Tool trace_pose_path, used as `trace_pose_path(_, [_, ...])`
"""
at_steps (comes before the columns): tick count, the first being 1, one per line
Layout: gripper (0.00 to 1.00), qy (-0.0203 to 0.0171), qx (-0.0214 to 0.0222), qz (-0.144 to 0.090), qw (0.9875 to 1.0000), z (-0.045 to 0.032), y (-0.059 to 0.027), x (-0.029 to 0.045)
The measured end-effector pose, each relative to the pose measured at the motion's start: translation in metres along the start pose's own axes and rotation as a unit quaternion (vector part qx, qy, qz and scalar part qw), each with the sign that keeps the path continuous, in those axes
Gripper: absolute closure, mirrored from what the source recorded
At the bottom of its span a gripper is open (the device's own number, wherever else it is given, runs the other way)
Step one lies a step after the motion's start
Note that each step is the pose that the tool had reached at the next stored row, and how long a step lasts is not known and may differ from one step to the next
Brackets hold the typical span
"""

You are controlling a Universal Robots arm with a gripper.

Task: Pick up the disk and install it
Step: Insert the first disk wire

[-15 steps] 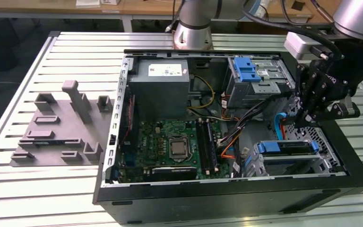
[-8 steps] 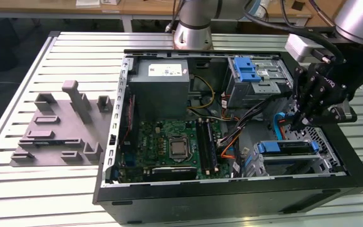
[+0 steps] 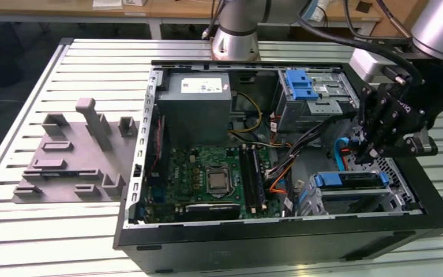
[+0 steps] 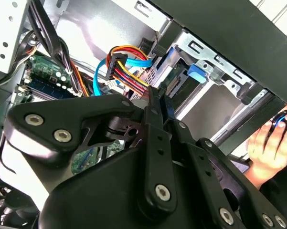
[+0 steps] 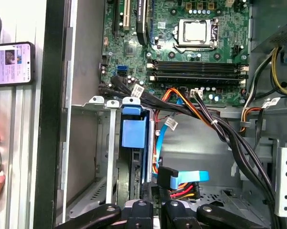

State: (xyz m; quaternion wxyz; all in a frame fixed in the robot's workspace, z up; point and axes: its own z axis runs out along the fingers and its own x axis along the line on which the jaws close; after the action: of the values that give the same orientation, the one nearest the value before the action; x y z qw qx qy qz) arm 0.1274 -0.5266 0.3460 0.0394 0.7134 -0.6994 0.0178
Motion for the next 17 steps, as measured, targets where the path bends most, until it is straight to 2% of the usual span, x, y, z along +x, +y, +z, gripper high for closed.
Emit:
trace_pose_path(7, [0.84,-0.0014,-0.0031,0.012,0.9999,0.0011,-0.0022,0.0008])
trace_pose_path(12, [0.84,-0.0021,-0.0034,0.012,0.9999,0.0018,-0.0028,0.0064])
trace_pose_path(17, [0.84,-0.0021,-0.0034,0.012,0.9999,0.0018,-0.0029,0.0071])
